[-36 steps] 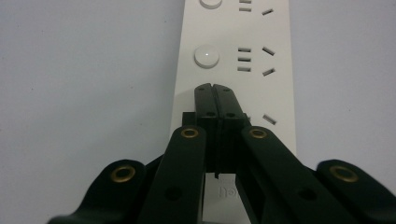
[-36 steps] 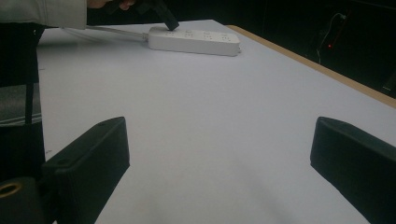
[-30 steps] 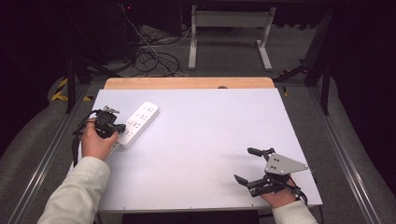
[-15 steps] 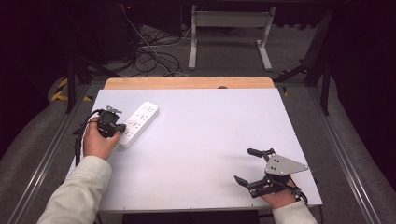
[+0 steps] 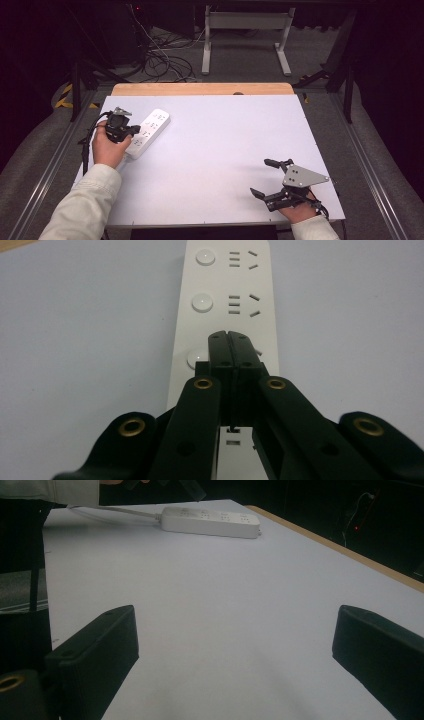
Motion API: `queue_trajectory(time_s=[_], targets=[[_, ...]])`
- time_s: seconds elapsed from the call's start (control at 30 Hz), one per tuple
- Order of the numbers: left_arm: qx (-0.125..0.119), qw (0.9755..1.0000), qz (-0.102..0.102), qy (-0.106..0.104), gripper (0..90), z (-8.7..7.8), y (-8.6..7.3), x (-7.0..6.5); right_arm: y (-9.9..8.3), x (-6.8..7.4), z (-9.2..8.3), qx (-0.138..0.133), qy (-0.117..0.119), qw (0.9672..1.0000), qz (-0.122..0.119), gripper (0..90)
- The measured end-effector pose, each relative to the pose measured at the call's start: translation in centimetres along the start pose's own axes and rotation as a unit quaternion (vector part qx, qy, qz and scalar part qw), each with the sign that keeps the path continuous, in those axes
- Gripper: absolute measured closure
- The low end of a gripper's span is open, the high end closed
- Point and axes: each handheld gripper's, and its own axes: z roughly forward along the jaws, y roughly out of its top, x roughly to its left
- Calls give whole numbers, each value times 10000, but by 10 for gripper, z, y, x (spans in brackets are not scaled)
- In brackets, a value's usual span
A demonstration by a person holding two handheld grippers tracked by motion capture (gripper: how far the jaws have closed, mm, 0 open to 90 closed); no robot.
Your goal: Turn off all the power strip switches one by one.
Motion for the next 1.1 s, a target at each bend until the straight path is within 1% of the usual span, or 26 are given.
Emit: queue_trajectory(time_s=[0.13,0.17,0.33,0.4,0.5,0.53,0.67,0.7,0.77,0.83,0.97,1.0,1.1], targets=[[59,10000,-40,15,900,7,1,3,-1,-1,0,-11,-2,10000,20,54],[85,9999,-48,50,900,9,1,4,-1,-1,0,-11,-2,10000,20,54],[68,9996,-240,90,900,14,-1,10,-1,-1,1,8,2,10000,15,54],[40,9996,-238,108,900,15,0,11,-1,-1,1,11,4,10000,16,54],[11,9997,-221,64,900,17,-1,11,-1,-1,1,15,5,10000,15,54],[20,9997,-253,58,900,18,-1,11,-1,-1,1,3,3,10000,20,54],[-17,9997,-244,87,900,21,-1,12,-1,-1,1,5,15,10000,19,54],[6,9997,-201,109,900,22,-2,12,-1,-1,1,6,18,10000,16,54],[-30,9998,-171,86,900,23,-2,11,-1,-1,1,-2,16,10000,15,54],[-28,9998,-154,142,900,23,-2,11,-1,-1,1,-4,22,10000,17,54],[-32,9998,-194,90,900,23,-3,12,-1,-1,1,3,43,10000,21,54],[-46,9998,-164,112,900,23,-2,12,-1,-1,1,2,43,10000,18,54],[-39,9997,-212,90,900,24,-3,12,-1,-1,1,-1,43,10000,19,54]])
